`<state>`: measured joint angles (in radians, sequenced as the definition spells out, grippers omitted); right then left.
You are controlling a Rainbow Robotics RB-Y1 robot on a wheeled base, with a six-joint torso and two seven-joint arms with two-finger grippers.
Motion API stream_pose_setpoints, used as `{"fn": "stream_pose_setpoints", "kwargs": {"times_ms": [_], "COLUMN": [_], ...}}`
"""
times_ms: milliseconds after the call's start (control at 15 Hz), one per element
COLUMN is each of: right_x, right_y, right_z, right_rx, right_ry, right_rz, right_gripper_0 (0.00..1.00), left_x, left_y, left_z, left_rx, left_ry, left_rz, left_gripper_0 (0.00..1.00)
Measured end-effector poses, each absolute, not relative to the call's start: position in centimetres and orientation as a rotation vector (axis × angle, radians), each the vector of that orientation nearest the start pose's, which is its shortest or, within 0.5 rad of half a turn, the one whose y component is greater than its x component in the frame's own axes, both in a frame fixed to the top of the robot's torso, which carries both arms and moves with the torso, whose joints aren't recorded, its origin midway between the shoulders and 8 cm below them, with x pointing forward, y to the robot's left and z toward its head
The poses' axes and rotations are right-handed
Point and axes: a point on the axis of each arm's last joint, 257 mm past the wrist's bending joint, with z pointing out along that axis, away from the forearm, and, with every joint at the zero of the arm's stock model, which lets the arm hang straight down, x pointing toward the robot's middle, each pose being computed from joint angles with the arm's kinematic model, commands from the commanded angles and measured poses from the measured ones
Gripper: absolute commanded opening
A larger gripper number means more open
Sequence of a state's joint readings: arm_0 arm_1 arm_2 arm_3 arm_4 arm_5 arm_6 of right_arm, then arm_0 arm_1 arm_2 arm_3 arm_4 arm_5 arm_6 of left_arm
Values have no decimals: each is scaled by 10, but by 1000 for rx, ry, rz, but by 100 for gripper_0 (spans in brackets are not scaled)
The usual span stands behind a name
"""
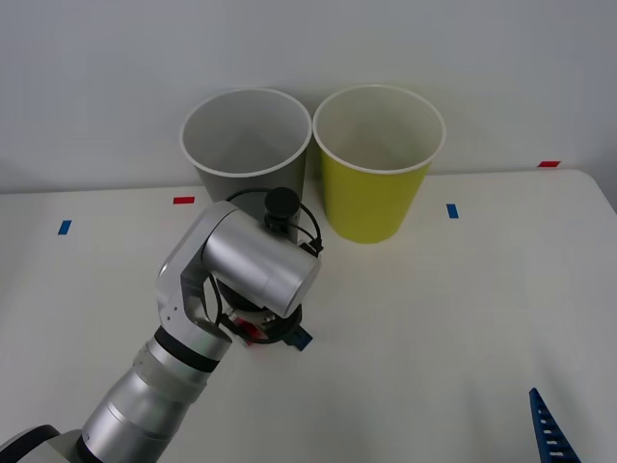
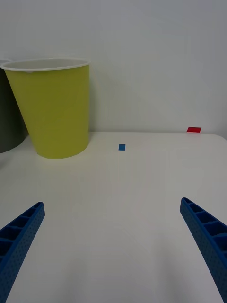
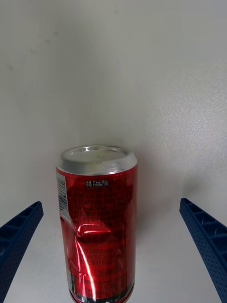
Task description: Put cans in the gray bin and PET bottles in the light green bin.
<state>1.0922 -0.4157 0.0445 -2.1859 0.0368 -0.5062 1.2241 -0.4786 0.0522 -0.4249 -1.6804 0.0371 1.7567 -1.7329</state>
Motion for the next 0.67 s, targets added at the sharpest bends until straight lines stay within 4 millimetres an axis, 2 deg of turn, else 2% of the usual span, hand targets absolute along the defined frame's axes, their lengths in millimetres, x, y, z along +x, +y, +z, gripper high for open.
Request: {"fn": "stream_pose_setpoints", "kwargs": {"times_ms": [267, 467, 667], "right_x": [238, 238, 238], "right_y": [-295, -295, -295], "right_z": [-204, -204, -204], "right_rx": [-99, -99, -99], "right_ry": [1575, 1575, 1575], "right_rz": [60, 60, 60], "right_gripper_0": [100, 100, 100], "left_x": [442, 443, 445], "left_y": [87, 80, 83], "left_z": [-307, -304, -305], "left_rx": [1068, 1016, 980], "left_ry": [2593, 2613, 2628], "left_rz": [304, 246, 243], "left_gripper_0": [100, 100, 100]}}
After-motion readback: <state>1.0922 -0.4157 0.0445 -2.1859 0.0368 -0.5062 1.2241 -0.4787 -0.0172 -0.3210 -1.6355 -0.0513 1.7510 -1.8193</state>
